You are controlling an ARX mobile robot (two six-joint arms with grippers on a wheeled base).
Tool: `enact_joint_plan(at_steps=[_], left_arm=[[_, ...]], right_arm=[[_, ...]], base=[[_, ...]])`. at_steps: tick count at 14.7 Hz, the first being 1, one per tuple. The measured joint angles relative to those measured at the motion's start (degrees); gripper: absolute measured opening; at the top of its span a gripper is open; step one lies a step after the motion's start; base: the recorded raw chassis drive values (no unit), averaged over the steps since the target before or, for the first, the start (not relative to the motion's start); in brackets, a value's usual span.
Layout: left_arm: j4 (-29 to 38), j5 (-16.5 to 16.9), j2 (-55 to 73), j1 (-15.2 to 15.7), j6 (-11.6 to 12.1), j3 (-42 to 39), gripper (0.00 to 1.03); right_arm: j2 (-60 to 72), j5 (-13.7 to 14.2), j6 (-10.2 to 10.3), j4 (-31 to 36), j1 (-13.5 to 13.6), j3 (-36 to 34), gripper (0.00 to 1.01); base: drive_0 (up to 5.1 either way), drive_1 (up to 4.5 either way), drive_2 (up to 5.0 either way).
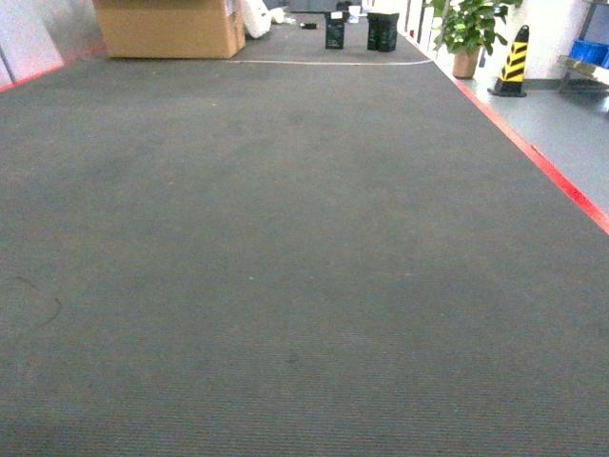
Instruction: Sort blue parts and orange caps into right shelf containers
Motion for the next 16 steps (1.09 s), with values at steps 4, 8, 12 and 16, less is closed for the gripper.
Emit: enact_joint_plan(at_steps=[4, 8, 12, 16], left_arm=[[0.0, 0.0, 0.0, 0.0, 0.0, 0.0, 0.45], [0.0, 0.0, 0.0, 0.0, 0.0, 0.0, 0.45], [-0.1, 0.0, 0.0, 0.0, 0.0, 0.0, 0.45], [-0.1, 0.0, 0.0, 0.0, 0.0, 0.0, 0.45]], right_arm=[[0.0, 0.0, 0.0, -0.1, 0.0, 0.0, 0.43], [0.0, 0.1, 0.0, -0.1, 0.0, 0.0, 0.43], [0.0, 0.1, 0.0, -0.1, 0.0, 0.0, 0.43], [0.0, 0.1, 0.0, -0.1, 0.0, 0.0, 0.43]], base=[[5.1, -2.40, -2.4], [5.0, -2.40, -2.4], [5.0, -2.40, -2.4], [5.0, -2.40, -2.4]])
